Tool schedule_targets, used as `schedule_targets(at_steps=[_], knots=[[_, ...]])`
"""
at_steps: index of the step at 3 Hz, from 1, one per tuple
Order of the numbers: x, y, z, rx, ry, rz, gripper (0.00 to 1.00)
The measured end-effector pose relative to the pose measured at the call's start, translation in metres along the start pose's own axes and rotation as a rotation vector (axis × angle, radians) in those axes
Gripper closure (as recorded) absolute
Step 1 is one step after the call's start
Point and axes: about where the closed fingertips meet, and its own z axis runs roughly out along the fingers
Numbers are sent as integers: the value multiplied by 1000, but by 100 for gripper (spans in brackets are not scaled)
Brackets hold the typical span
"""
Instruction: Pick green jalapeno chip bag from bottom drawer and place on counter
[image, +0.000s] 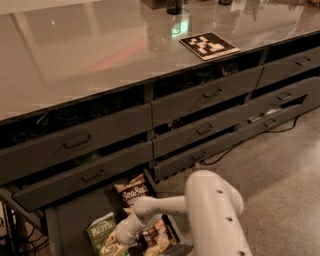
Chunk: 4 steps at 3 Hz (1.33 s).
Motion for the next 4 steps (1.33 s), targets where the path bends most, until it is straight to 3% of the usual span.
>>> schedule_targets(at_steps=[1, 2, 4], knots=[[-47, 9, -48, 41, -85, -109, 100], [-87, 23, -99, 123, -108, -162, 100], [-145, 73, -213, 395, -45, -129, 100]])
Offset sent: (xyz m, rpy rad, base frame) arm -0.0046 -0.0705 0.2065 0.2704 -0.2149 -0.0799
